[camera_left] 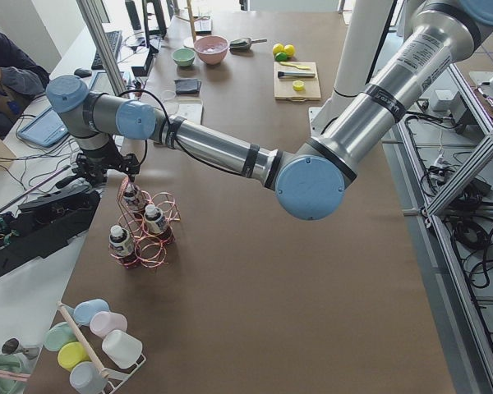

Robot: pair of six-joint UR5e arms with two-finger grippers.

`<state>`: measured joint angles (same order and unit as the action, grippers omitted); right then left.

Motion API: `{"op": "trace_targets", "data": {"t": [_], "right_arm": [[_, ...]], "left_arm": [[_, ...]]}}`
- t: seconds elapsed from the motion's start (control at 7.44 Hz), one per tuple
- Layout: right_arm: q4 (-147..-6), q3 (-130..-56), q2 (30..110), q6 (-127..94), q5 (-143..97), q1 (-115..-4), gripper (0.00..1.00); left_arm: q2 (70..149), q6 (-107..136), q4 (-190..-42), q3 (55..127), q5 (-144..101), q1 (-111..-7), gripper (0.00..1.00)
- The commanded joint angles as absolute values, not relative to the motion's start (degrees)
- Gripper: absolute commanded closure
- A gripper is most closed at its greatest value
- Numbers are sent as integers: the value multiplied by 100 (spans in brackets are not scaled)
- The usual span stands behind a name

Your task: Take tea from basket to plate

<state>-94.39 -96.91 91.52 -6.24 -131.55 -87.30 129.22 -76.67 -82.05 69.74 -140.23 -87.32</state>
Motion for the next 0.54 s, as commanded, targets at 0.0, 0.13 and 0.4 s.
{"op": "trace_targets", "data": {"t": [0.0, 0.13, 0.4], "right_arm": [[-9439, -9686, 9149, -624, -13157, -8701, 0], [-9439, -9694, 9149, -624, -13149, -8710, 0], [-9439, -9686, 9149, -624, -13157, -8701, 0]], "left_arm": [[12788, -7690, -8376, 6970, -14019, -8684, 8], [12753, -7690, -8419, 6978, -14019, -8666, 8], [12692, -7690, -8446, 6978, -14019, -8657, 12]]}}
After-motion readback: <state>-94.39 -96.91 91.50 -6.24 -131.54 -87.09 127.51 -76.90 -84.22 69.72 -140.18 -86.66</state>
